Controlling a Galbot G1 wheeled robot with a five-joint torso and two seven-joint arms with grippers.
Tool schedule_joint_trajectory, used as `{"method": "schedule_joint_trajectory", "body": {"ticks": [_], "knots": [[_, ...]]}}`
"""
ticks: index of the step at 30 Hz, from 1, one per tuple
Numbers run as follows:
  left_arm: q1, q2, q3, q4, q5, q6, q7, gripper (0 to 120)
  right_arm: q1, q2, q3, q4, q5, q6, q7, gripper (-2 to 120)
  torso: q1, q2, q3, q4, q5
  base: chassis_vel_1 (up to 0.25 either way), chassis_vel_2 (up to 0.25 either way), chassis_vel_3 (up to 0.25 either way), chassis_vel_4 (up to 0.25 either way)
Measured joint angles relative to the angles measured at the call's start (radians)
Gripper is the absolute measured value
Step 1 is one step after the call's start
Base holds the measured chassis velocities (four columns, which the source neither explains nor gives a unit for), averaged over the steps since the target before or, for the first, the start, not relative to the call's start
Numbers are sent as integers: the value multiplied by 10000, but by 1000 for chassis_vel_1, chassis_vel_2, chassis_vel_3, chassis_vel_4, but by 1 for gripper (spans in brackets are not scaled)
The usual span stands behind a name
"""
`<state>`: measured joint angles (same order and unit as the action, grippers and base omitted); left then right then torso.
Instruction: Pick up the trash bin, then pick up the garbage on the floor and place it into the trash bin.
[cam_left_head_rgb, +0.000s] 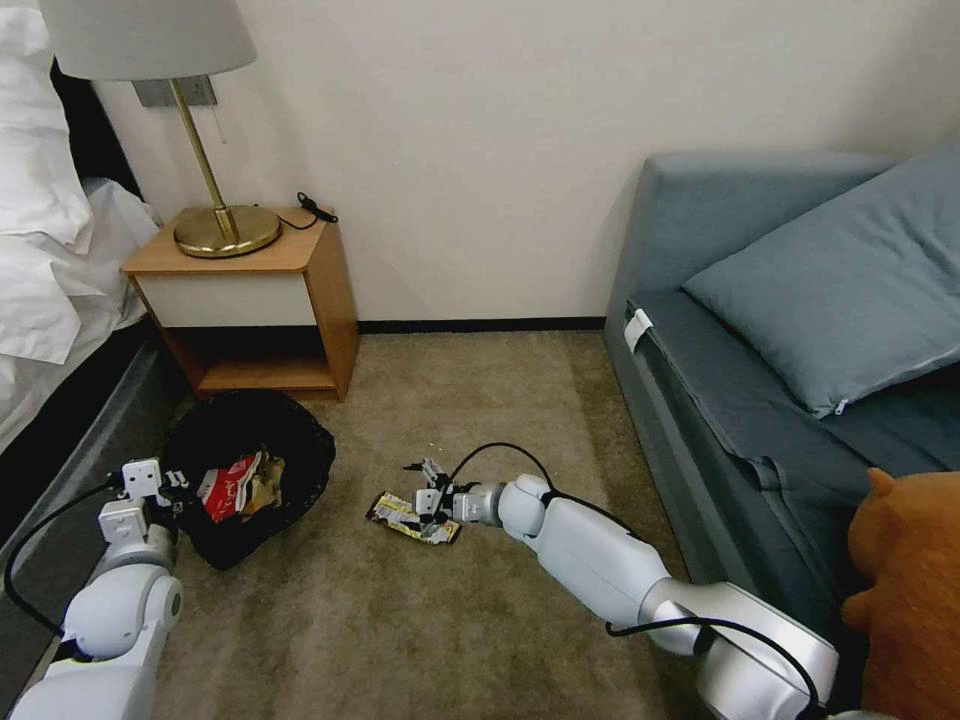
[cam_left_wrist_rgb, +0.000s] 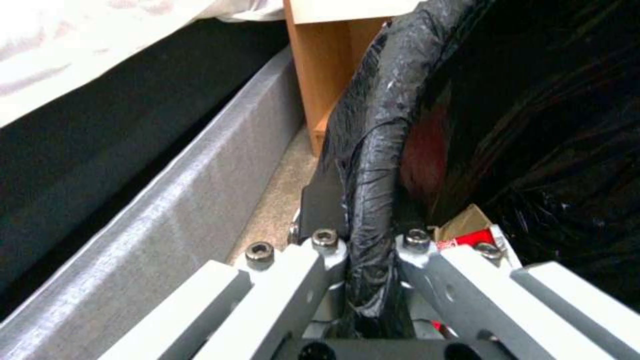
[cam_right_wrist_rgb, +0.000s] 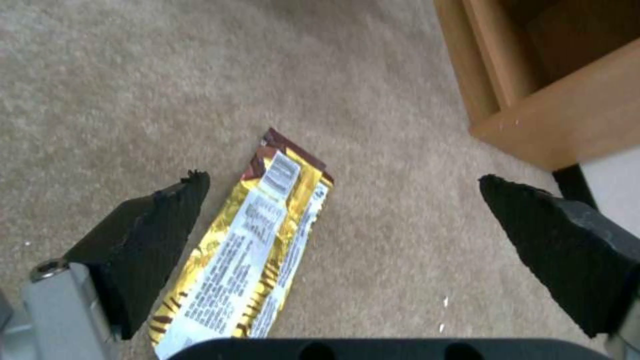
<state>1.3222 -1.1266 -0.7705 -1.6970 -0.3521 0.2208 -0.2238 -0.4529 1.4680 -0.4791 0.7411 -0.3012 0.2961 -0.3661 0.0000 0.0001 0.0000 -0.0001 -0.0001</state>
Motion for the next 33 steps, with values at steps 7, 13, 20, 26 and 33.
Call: {"method": "schedule_joint_trajectory", "body": {"ticks": [7,13,20,26,33], "knots": [[266,4,-226,-15,-30,-28,130,1,-233,182,246,-322,487,-380,306,100,0,0,0,2,1,0,0,0,0],[572,114,-227,143,-265,-57,193,1,-392,159,601,-304,1441,-821,289,100,0,0,0,1,0,0,0,0,0],[1160,306,-402,-58,-33,-128,244,1,-765,160,1402,-161,2360,-1290,-102,100,0,0,0,2,1,0,0,0,0],[1457,350,-656,-601,58,-127,295,1,-1086,30,1624,-121,2376,-1295,-394,100,0,0,0,-2,1,0,0,0,0],[1907,245,-977,-1530,178,-56,370,1,-1160,286,1786,-396,2351,-1279,-599,100,0,0,0,1,1,0,0,0,0]]}}
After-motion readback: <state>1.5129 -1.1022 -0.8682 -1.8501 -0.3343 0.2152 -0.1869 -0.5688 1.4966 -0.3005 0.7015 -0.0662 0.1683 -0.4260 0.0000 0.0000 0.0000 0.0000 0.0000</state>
